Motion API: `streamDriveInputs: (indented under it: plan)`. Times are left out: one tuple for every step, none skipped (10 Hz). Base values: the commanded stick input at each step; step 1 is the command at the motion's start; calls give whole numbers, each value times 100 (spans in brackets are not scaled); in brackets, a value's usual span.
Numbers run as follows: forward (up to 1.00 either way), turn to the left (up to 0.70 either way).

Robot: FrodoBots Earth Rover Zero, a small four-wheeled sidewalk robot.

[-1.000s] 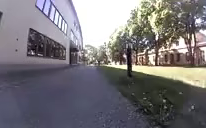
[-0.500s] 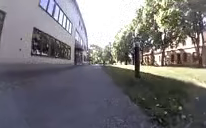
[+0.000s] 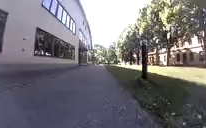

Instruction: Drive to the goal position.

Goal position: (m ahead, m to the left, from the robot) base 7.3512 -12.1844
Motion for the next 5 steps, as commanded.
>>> streamDriveInputs:
  plan:
    - [45,0]
    - [45,0]
    - [45,0]
    - [45,0]
    - [45,0]
